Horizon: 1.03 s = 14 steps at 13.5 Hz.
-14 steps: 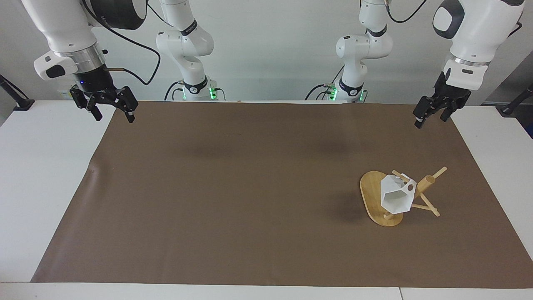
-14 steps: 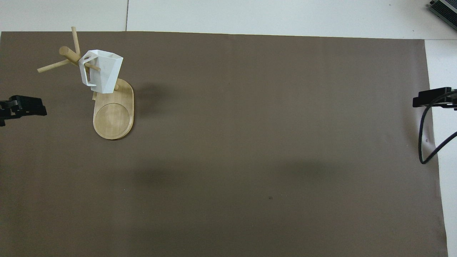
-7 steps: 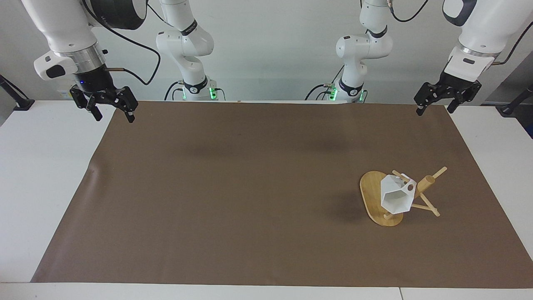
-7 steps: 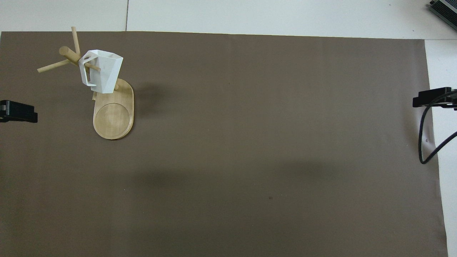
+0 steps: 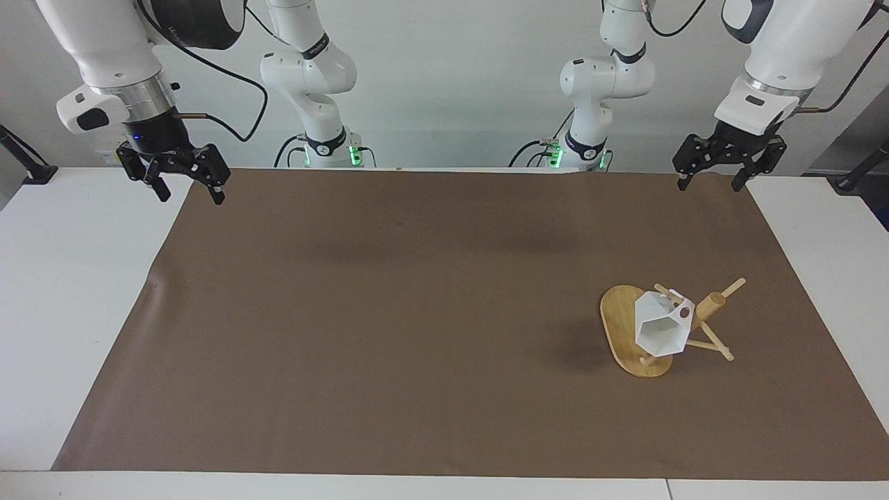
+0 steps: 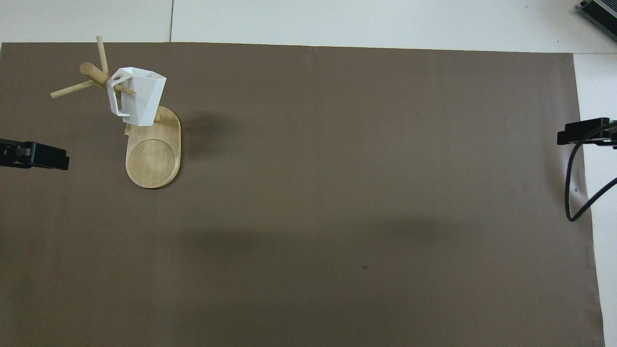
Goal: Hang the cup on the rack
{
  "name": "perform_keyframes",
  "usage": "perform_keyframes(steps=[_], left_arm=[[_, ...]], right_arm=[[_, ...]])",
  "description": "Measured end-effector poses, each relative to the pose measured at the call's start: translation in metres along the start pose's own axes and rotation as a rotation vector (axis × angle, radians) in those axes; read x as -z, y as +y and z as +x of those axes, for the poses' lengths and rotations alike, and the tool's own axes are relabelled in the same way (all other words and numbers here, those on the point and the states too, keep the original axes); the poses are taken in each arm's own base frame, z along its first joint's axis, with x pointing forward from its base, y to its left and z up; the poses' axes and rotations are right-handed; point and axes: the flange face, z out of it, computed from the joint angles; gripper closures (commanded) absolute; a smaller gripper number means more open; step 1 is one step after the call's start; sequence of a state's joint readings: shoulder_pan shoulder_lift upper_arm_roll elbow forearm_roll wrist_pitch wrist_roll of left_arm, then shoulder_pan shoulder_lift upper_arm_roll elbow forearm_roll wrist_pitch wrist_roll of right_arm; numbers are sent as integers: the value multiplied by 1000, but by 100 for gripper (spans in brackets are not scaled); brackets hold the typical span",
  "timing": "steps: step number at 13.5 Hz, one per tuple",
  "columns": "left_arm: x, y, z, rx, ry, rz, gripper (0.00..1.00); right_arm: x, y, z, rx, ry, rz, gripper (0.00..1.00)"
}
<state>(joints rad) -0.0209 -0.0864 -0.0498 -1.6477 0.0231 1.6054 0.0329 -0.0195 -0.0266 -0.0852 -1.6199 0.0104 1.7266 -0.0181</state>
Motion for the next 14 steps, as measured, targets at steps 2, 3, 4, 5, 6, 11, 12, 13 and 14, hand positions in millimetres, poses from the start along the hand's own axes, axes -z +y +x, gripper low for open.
perform_keyframes(steps=[2,3,4,5,6,11,12,13,14], left_arm=[[3,-3,0,44,6,-36,0],[3,-3,0,54,8,-46,0],[4,-1,0,57,9,-49,0],[4,1,0,56,10,-50,0],[5,4,-1,52,10,-52,0],[9,28,-3,26,8,-55,0],[9,28,-3,27,7,-56,0],[8,25,-4,31,4,-56,0],[8,22,-5,37,-6,-56,0]], right_arm=[[0,0,0,0,0,0,0],[0,0,0,0,0,0,0],[0,0,0,0,0,0,0],[0,0,0,0,0,0,0],[0,0,0,0,0,0,0],[0,0,0,0,0,0,0],[0,0,0,0,0,0,0],[0,0,0,0,0,0,0],[0,0,0,0,0,0,0]])
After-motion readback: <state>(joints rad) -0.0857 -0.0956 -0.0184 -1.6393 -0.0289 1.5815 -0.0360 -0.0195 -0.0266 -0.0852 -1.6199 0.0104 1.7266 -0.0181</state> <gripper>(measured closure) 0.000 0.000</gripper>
